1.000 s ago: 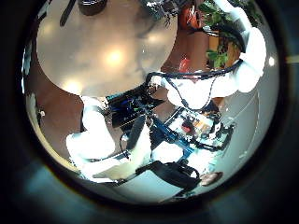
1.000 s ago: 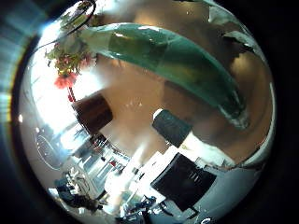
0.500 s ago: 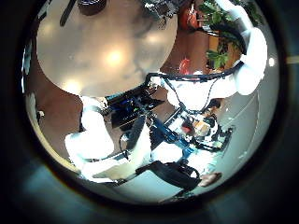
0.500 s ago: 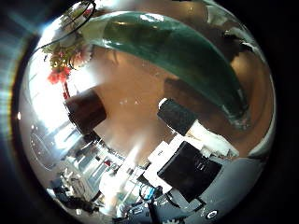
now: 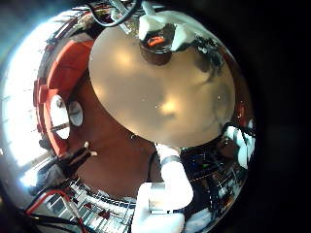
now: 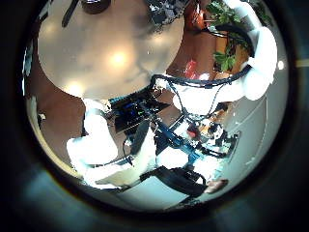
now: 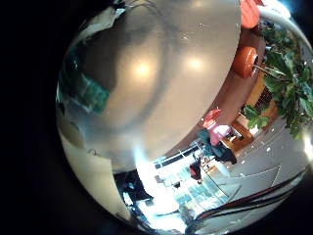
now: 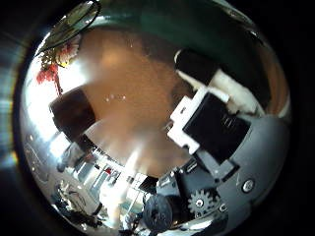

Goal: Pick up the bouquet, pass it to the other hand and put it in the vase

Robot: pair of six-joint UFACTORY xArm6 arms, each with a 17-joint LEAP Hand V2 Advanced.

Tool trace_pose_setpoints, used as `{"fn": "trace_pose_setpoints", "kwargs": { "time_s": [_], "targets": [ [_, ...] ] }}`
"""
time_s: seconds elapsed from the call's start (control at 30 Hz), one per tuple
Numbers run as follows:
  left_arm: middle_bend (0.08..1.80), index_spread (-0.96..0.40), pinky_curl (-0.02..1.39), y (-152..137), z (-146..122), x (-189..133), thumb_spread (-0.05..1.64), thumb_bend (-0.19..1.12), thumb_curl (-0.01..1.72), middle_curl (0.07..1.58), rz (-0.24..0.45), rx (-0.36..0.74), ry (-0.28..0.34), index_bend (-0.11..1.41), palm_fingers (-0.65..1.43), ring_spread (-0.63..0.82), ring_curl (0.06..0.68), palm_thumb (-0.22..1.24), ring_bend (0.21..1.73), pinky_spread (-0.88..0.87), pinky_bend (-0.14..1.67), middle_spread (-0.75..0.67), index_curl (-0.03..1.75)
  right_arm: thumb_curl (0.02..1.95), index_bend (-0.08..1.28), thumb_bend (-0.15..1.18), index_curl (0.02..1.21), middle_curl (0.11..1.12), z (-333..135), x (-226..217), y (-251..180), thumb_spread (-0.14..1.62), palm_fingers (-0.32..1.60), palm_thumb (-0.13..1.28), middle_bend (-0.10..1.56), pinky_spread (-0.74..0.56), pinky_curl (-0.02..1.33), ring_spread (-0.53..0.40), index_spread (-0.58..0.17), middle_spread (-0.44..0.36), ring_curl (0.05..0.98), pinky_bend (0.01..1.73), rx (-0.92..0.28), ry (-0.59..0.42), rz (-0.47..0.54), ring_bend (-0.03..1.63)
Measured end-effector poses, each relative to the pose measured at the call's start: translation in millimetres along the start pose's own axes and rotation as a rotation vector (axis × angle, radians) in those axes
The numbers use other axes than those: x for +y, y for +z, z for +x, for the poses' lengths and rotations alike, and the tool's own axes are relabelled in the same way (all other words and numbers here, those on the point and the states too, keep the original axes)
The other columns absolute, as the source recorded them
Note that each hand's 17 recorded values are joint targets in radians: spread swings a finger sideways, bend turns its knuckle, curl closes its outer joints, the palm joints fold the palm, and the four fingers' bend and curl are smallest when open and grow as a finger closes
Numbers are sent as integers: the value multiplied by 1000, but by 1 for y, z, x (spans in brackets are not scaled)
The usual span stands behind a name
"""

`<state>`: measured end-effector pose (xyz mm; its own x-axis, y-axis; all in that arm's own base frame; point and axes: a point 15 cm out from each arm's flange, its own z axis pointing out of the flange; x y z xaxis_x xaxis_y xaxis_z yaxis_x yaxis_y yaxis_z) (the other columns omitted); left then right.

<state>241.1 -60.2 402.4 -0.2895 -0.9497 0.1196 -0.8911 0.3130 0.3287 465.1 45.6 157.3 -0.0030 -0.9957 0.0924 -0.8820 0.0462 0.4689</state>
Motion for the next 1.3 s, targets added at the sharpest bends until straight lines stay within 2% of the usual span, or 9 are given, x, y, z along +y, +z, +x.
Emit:
{"fn": "trace_pose_setpoints", "kwargs": {
  "time_s": [0.1, 0.17, 0.33, 0.47, 0.77, 0.9, 1.03, 1.17, 1.3],
  "targets": [
    [182, 55, 317, 1, -1, -1, 1059, -24, 315, 266, -4, -2, -1, 142, -52, 621, 215, 308, 511, 565, 303, 532, 236, 487, 552, 20, 658, 780, 7, -3, -5, 1006, 1193, 850, 929, -373, 353, -255, -470, -260, 546, 1320, 37, 8, 27, 1273],
    [182, 60, 317, 0, -2, -2, 1059, -23, 315, 266, -4, -2, -1, 142, -52, 625, 215, 310, 511, 565, 303, 532, 236, 520, 710, 43, 754, 830, 10, -8, -13, 989, 1217, 939, 1021, -327, 391, -244, -480, -256, 569, 1367, 50, 15, 69, 1295],
    [182, 63, 317, 0, -3, -2, 1060, -24, 315, 266, -5, 0, -1, 142, -52, 628, 215, 311, 510, 565, 303, 532, 236, 599, 911, 96, 897, 887, 15, -14, -47, 979, 1184, 1087, 1190, -257, 450, -225, -453, -223, 616, 1429, 32, 37, 283, 1351],
    [182, 67, 317, 0, -5, 0, 1060, -24, 315, 266, 2, 2, 2, 142, -51, 631, 217, 311, 513, 565, 303, 532, 236, 645, 975, 102, 955, 897, 31, 2, -86, 967, 1155, 1124, 1251, -224, 482, -212, -426, -195, 643, 1450, 60, 40, 472, 1388],
    [183, 68, 319, -9, -5, -15, 1065, -23, 314, 268, 6, 27, -5, 143, -45, 625, 218, 313, 514, 568, 306, 530, 237, 749, 1033, 97, 1030, 884, 118, 59, -176, 943, 1116, 1166, 1327, -178, 551, -193, -364, -152, 685, 1463, 42, 126, 720, 1431],
    [186, 68, 319, -13, 0, -20, 1067, -24, 314, 271, 18, 64, -6, 149, -34, 627, 220, 313, 521, 569, 304, 527, 240, 783, 1038, 87, 1045, 874, 130, 90, -209, 938, 1112, 1167, 1340, -171, 574, -189, -348, -142, 694, 1451, -57, 117, 828, 1444],
    [190, 77, 320, -25, 5, -30, 1073, -22, 314, 276, 55, 113, -2, 153, -20, 625, 219, 318, 520, 562, 308, 521, 246, 827, 1047, 76, 1055, 861, 138, 114, -232, 927, 1117, 1169, 1356, -166, 601, -184, -330, -133, 699, 1433, -218, 88, 917, 1447],
    [198, 87, 317, -34, 19, -35, 1084, -21, 314, 285, 88, 196, 14, 166, 7, 616, 219, 325, 523, 557, 300, 510, 259, 866, 1055, 61, 1059, 849, 160, 143, -259, 919, 1121, 1158, 1362, -165, 624, -181, -316, -127, 702, 1415, -399, 90, 1035, 1452],
    [199, 100, 313, -44, 38, -43, 1098, -21, 313, 294, 131, 309, 37, 175, 36, 609, 217, 332, 523, 551, 286, 503, 275, 902, 1059, 44, 1058, 835, 176, 171, -274, 913, 1131, 1141, 1369, -165, 646, -181, -303, -122, 700, 1396, -655, 88, 1103, 1456]
  ]
}}
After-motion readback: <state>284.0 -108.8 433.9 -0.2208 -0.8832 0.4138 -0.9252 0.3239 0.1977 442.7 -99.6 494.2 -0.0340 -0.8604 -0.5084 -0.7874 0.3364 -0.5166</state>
